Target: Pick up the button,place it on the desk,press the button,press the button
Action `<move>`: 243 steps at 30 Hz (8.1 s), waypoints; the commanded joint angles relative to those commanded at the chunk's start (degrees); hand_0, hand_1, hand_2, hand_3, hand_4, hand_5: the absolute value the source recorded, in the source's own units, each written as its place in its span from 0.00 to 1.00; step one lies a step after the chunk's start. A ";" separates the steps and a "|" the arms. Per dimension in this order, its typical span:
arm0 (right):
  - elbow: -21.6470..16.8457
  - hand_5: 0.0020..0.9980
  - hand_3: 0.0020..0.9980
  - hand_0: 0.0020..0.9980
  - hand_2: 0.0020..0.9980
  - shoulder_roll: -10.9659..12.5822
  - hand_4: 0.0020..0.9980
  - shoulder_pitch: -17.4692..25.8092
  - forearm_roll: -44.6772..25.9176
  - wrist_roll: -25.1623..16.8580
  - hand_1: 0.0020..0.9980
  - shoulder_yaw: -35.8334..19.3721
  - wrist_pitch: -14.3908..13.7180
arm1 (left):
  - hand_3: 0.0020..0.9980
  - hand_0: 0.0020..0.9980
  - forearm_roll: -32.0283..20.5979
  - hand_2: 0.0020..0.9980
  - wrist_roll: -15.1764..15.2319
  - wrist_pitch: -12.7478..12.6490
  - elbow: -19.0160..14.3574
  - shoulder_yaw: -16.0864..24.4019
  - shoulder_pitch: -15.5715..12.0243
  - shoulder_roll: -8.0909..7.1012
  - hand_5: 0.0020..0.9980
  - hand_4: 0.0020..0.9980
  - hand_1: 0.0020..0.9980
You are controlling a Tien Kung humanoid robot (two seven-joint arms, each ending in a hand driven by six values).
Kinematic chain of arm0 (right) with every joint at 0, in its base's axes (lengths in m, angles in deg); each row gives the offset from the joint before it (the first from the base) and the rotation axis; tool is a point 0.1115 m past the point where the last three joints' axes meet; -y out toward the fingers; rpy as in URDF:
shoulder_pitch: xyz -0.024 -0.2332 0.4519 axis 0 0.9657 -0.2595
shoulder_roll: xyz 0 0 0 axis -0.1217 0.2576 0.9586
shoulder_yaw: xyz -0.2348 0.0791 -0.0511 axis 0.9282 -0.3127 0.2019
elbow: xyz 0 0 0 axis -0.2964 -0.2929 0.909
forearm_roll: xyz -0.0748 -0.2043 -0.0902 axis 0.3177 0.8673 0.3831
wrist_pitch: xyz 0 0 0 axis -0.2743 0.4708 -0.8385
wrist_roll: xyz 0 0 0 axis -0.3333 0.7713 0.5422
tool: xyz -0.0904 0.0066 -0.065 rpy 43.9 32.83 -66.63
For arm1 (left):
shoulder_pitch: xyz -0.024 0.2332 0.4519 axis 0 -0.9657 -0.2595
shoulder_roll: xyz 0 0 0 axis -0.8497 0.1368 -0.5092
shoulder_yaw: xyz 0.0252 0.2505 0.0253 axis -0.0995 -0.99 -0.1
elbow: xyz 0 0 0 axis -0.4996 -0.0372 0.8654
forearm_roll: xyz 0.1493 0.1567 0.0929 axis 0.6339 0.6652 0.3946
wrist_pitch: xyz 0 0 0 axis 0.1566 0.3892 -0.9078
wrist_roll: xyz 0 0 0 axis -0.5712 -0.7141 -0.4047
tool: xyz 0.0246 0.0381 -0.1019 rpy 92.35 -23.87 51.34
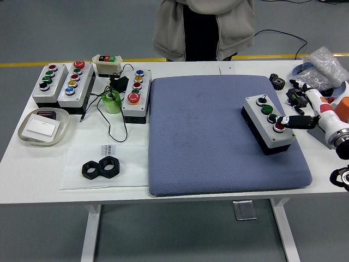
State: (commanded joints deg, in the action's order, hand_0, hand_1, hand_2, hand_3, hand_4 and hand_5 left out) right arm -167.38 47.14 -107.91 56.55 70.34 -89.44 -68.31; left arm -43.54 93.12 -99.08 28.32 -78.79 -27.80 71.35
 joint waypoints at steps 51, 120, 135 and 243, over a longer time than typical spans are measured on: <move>18.81 0.25 0.87 0.83 0.72 -12.99 1.00 -9.45 11.94 12.38 0.62 3.28 3.64 | 0.83 0.68 -2.44 0.89 0.52 0.05 -0.13 -1.39 0.70 -0.53 1.00 0.65 0.83; 18.98 0.04 0.70 0.68 0.55 2.70 0.80 -24.73 19.00 -28.99 0.53 28.42 18.19 | 0.83 0.69 -2.51 0.89 0.42 -0.16 -0.06 -1.36 1.14 -0.60 1.00 0.65 0.83; 23.89 0.00 0.84 0.73 0.63 2.42 0.83 -28.13 21.38 -34.40 0.59 32.95 14.45 | 0.83 0.69 -2.67 0.89 0.44 -0.16 -0.09 -1.46 1.29 -0.61 1.00 0.65 0.83; 18.97 0.04 1.00 1.00 1.00 -1.77 0.97 -22.92 14.39 -26.38 0.93 26.08 11.31 | 0.83 0.69 0.32 0.89 -0.37 -0.39 -0.16 0.24 0.71 -0.56 1.00 0.65 0.83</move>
State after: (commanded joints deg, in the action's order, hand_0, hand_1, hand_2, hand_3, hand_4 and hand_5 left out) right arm -148.41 45.37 -130.83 70.95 43.95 -63.35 -57.00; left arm -43.22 92.74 -99.47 28.16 -78.55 -27.10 70.78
